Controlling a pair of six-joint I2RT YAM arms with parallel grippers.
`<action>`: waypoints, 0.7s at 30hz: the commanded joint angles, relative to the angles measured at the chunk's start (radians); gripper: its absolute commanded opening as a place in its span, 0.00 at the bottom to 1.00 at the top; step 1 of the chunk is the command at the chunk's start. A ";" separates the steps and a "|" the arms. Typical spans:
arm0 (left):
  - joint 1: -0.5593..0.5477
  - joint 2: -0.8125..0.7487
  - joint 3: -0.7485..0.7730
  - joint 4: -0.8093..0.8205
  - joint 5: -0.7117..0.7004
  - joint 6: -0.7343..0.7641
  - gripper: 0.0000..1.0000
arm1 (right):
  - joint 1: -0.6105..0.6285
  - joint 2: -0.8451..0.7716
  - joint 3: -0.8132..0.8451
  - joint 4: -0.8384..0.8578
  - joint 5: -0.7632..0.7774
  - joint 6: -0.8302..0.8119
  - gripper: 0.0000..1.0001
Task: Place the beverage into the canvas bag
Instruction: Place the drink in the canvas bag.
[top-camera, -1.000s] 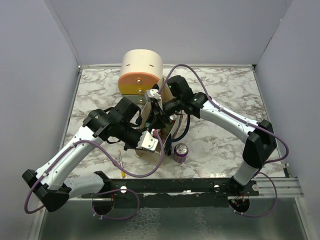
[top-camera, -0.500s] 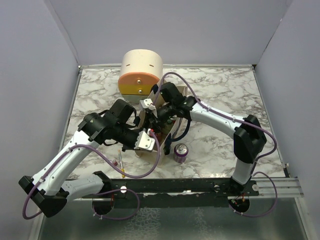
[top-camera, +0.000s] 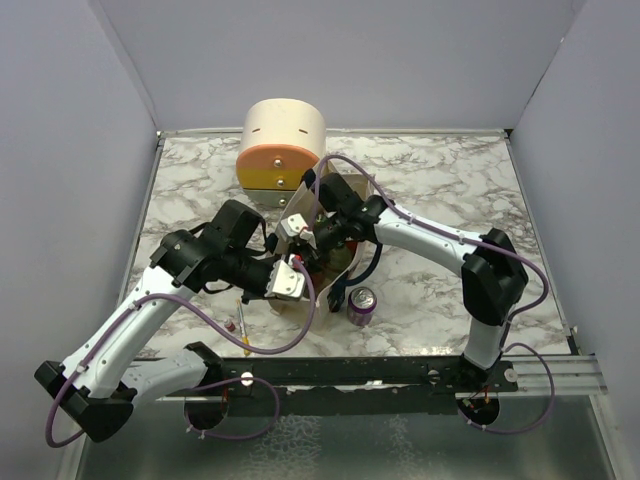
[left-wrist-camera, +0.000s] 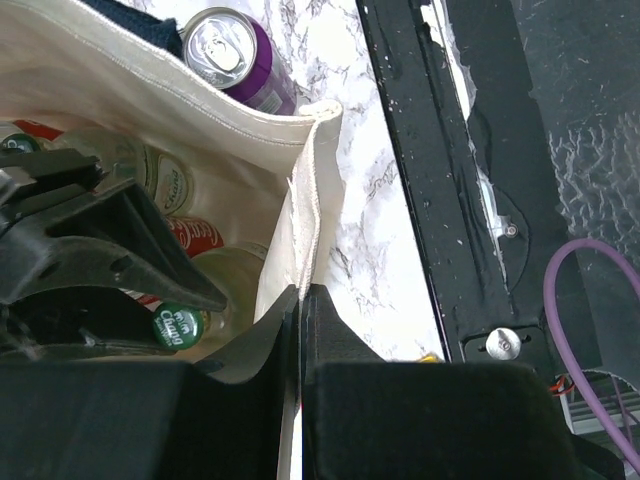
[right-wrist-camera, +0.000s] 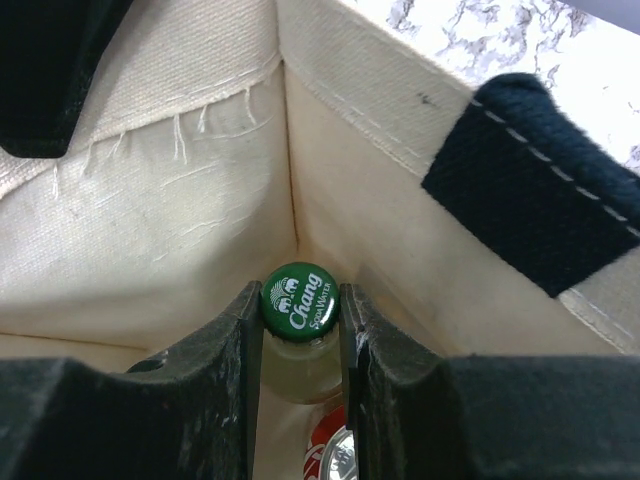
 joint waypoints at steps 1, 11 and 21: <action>0.016 -0.016 -0.010 -0.011 0.060 -0.014 0.00 | 0.013 0.023 0.038 -0.014 -0.024 -0.137 0.01; 0.023 -0.015 -0.022 -0.026 0.051 0.049 0.00 | 0.017 0.086 0.050 -0.106 0.009 -0.212 0.07; 0.033 -0.007 -0.009 -0.030 0.049 0.075 0.00 | 0.017 0.083 0.108 -0.151 0.053 -0.164 0.32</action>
